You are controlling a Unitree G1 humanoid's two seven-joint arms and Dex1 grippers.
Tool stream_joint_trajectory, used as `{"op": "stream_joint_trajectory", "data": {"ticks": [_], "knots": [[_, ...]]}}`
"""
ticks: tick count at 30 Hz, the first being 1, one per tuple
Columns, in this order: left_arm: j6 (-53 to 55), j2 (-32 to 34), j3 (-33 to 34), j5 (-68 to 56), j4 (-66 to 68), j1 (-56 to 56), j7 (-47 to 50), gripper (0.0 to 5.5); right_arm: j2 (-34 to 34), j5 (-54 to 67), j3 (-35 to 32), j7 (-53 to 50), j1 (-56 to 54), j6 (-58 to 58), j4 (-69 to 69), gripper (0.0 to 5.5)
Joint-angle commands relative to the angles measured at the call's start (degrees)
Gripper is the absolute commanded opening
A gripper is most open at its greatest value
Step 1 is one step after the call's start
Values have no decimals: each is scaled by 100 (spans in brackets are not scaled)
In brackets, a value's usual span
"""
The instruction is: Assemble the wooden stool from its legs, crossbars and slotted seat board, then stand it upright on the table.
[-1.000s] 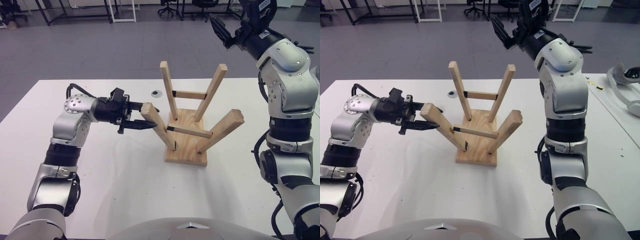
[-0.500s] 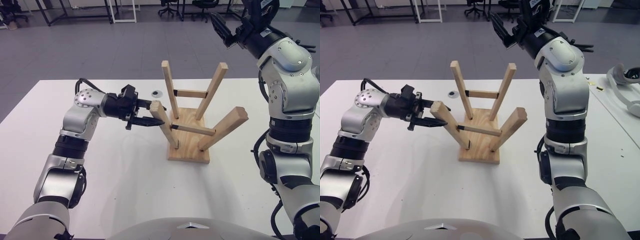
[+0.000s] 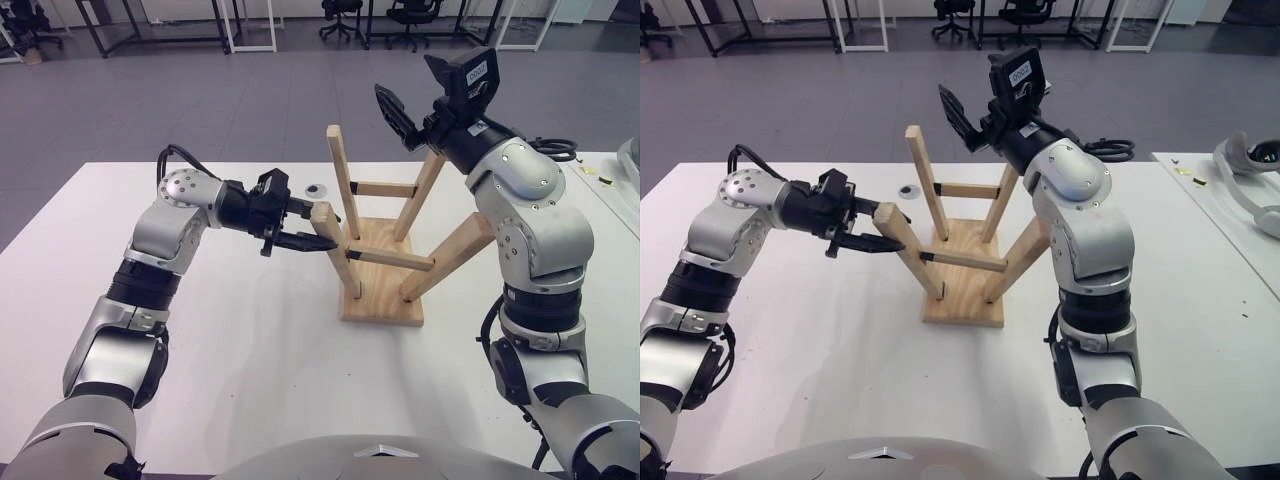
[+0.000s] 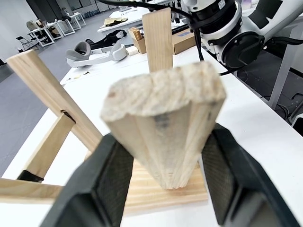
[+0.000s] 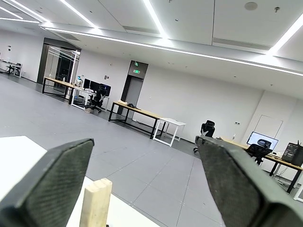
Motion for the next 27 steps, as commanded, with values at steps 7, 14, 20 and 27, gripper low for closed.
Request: {"op": "stream_joint_trajectory", "data": {"ticks": [7, 14, 20, 27], "knots": [[848, 206, -1238, 822, -97, 771, 61, 203, 257, 681, -537, -49, 13, 442, 103, 401], [1360, 482, -1693, 1007, -772, 989, 382, 203, 167, 739, -615, -92, 17, 462, 108, 401], [2033, 498, -1886, 845, -837, 989, 667, 203, 251, 744, -615, -174, 20, 513, 65, 401], [2529, 369, -1776, 770, -800, 914, 833, 328, 252, 796, -646, -271, 29, 557, 48, 401]]}}
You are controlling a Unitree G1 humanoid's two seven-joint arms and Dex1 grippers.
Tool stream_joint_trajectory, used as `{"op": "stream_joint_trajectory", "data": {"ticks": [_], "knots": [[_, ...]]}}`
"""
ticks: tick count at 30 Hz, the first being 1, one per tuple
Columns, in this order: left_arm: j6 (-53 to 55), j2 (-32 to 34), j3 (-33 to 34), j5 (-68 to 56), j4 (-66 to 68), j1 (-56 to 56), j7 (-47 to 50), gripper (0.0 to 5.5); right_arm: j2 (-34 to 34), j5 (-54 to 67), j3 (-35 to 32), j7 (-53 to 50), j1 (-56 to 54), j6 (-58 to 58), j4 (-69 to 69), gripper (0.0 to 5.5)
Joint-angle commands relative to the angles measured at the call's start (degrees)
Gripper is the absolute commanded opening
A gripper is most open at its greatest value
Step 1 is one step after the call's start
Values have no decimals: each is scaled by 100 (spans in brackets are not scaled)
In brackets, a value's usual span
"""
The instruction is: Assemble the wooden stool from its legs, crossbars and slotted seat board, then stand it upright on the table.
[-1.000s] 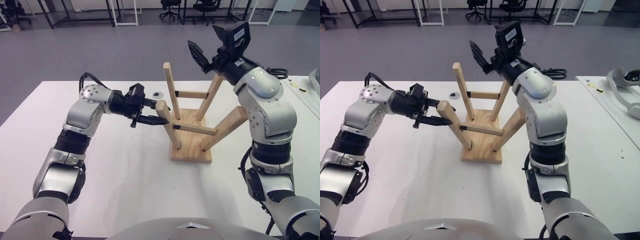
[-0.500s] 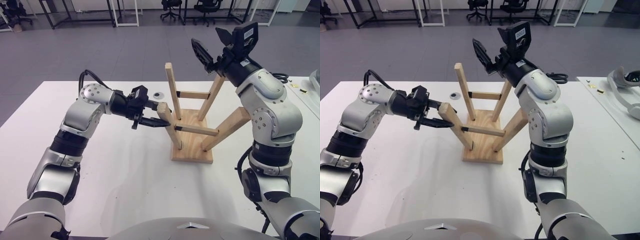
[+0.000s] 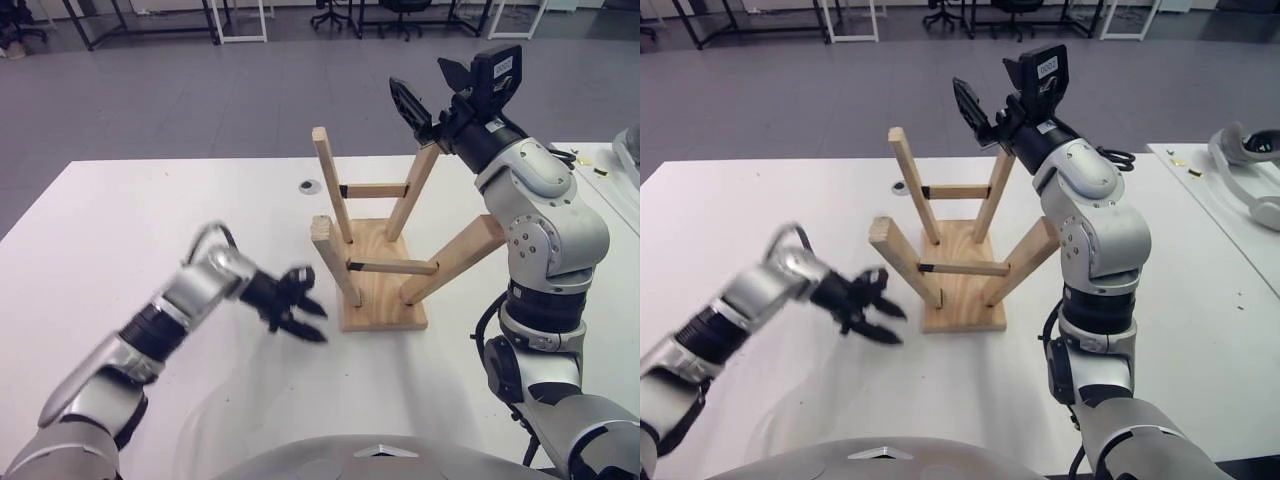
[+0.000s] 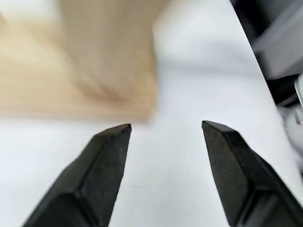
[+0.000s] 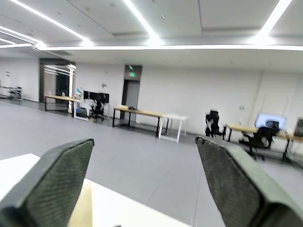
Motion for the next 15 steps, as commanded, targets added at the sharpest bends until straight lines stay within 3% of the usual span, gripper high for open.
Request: {"op": "stream_joint_trajectory", "data": {"ticks": [1, 9, 13, 15], "knots": [[108, -5, 210, 157, 21, -332, 82, 345, 21, 114, -8, -53, 28, 105, 25, 401], [-111, 22, 856, 200, 12, -106, 456, 486, -424, 230, -54, 62, -391, 313, -234, 401], [-2, -266, 1310, -35, -574, 584, 1167, 486, -941, 631, -268, 308, -1391, 779, -459, 401], [42, -496, 1503, -93, -828, 971, 1603, 486, -845, 1261, -474, 316, -1807, 1330, -604, 401]]}}
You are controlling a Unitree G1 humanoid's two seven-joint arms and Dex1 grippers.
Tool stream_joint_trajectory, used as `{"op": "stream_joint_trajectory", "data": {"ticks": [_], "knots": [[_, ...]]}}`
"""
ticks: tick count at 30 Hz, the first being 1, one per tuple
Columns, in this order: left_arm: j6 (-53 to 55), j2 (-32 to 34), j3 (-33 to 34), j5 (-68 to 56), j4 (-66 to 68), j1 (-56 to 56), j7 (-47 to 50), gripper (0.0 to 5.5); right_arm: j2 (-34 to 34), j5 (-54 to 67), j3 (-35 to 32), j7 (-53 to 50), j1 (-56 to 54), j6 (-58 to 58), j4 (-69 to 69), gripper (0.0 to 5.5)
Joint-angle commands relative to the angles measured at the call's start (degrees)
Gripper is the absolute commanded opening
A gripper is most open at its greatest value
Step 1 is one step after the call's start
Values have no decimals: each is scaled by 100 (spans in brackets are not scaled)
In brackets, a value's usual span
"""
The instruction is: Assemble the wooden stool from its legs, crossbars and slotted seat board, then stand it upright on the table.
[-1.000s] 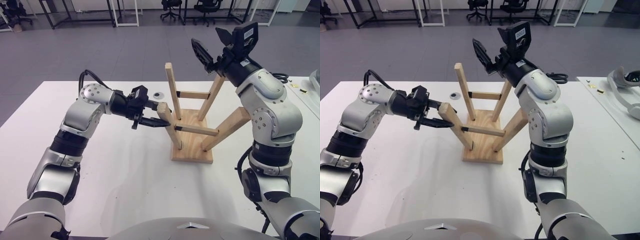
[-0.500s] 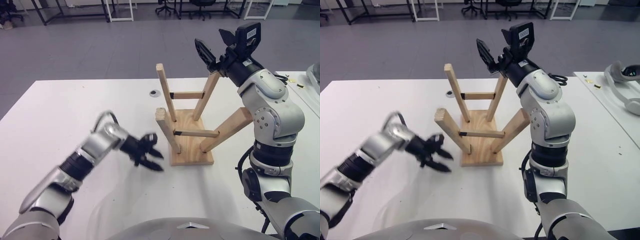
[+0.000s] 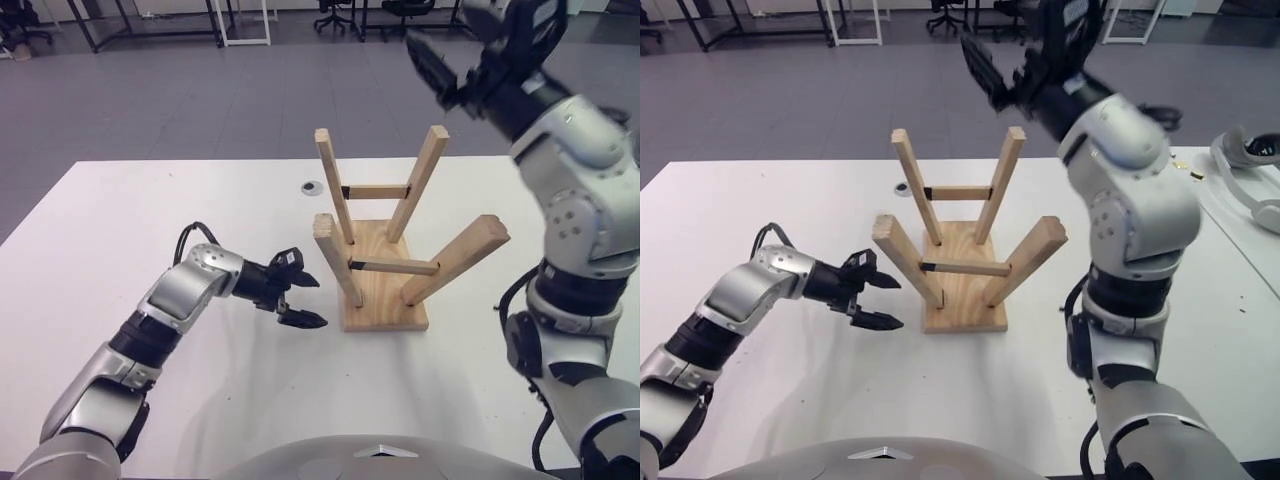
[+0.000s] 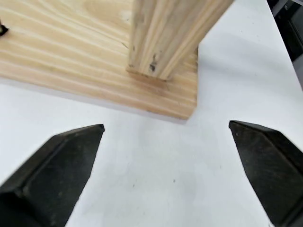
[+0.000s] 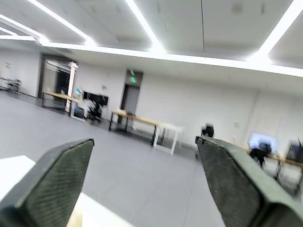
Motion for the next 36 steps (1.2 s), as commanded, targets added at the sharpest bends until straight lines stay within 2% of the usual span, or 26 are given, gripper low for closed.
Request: {"op": "stream_joint_trajectory", "data": {"ticks": [1, 3, 5, 7, 9, 13, 15, 16, 19, 24, 29, 36], "knots": [[104, -417, 407, -146, -438, 633, 794, 486, 97, 1161, -360, 108, -584, 1088, -321, 401], [105, -628, 546, -179, -522, 810, 1120, 486, -132, 1671, -360, 350, -240, 1666, -492, 401], [101, -796, 691, -244, -545, 882, 1357, 486, -962, 1915, -236, 965, 367, 1977, -725, 401], [75, -970, 812, -293, -501, 870, 1538, 486, -1662, 1835, -163, 1471, 690, 1852, -638, 401], [28, -1101, 840, -291, -443, 796, 1617, 486, -2043, 1607, -53, 1720, 796, 1511, -485, 401], [29, -1832, 781, -362, -330, 480, 1972, 486, -1940, 1715, 238, 1589, 946, 1535, -970, 401], [4, -2022, 743, -341, -314, 478, 2102, 486, -1782, 2050, 299, 1432, 1145, 1881, -1360, 401], [6, -2082, 763, -354, -318, 488, 2157, 486, -1932, 2151, 326, 1569, 1319, 1935, -1473, 401], [15, -2135, 777, -360, -293, 479, 2220, 486, -3112, 1701, 545, 2594, 1921, 1303, -1300, 401], [46, -2060, 619, -335, -379, 544, 2107, 486, -4315, 845, 821, 3740, 2700, 98, -939, 401], [151, -1871, 445, -398, -702, 790, 2006, 486, -4529, 239, 1061, 3971, 2891, -558, -777, 401], [214, -1856, 495, -497, -929, 1002, 2140, 486, -3739, -77, 1173, 3352, 2096, -661, -621, 401]]}}
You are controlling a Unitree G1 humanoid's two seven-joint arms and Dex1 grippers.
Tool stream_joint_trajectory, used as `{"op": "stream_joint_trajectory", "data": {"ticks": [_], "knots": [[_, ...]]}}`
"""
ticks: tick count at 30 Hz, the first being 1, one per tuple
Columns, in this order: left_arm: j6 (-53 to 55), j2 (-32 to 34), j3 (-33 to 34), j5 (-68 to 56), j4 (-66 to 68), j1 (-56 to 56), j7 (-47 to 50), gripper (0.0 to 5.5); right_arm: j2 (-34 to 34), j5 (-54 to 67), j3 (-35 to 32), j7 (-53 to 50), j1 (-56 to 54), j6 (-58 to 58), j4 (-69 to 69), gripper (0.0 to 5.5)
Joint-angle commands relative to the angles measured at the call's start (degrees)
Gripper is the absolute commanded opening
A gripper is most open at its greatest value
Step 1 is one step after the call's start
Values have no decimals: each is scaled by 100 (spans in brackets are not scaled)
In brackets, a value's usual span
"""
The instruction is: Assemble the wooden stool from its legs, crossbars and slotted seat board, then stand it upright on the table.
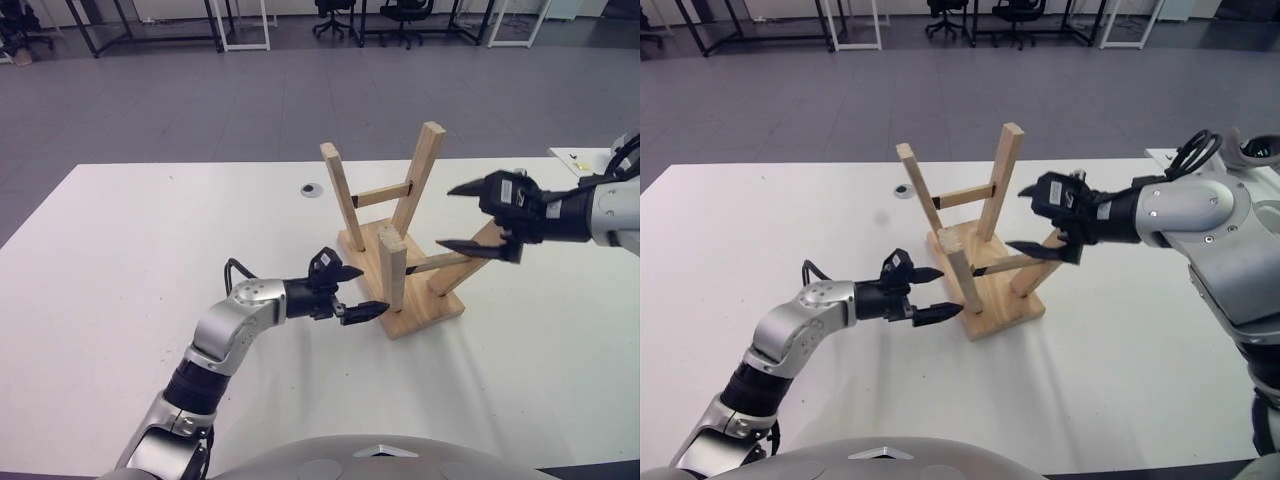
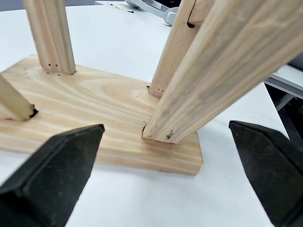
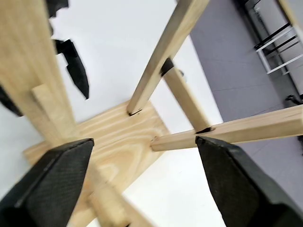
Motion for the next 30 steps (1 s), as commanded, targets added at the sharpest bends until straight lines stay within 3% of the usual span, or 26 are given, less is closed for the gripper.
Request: {"op": "stream_joint_trajectory", "data": {"ticks": [1, 6, 11, 17, 22, 26, 28, 30], "knots": [[88, 48, 114, -75, -132, 63, 85, 486, 397, 7, -64, -282, -316, 30, -160, 401], [152, 118, 312, -165, -255, 216, 175, 486, 1007, 362, -31, -971, 224, 685, -1193, 401], [182, 204, 446, -225, -199, 100, 178, 486, 486, -1406, 1204, -1573, 1303, 149, -1123, 401], [161, 256, 482, -239, -170, 67, 160, 486, 904, -1793, 1305, -1832, 1198, 170, -1147, 401], [73, 180, 498, -207, -78, 14, 228, 486, 1698, -1479, 790, -2031, 353, 374, -974, 401], [-162, 151, 751, -168, -96, -158, 383, 486, 2741, -598, -269, -2328, -901, 917, -626, 401], [-236, 237, 983, -185, -246, -332, 462, 486, 2764, -428, -685, -2349, -1277, 972, -225, 401], [-156, 348, 1171, -277, -440, -442, 494, 486, 2302, -694, -883, -2246, -1352, 635, 416, 401]]}}
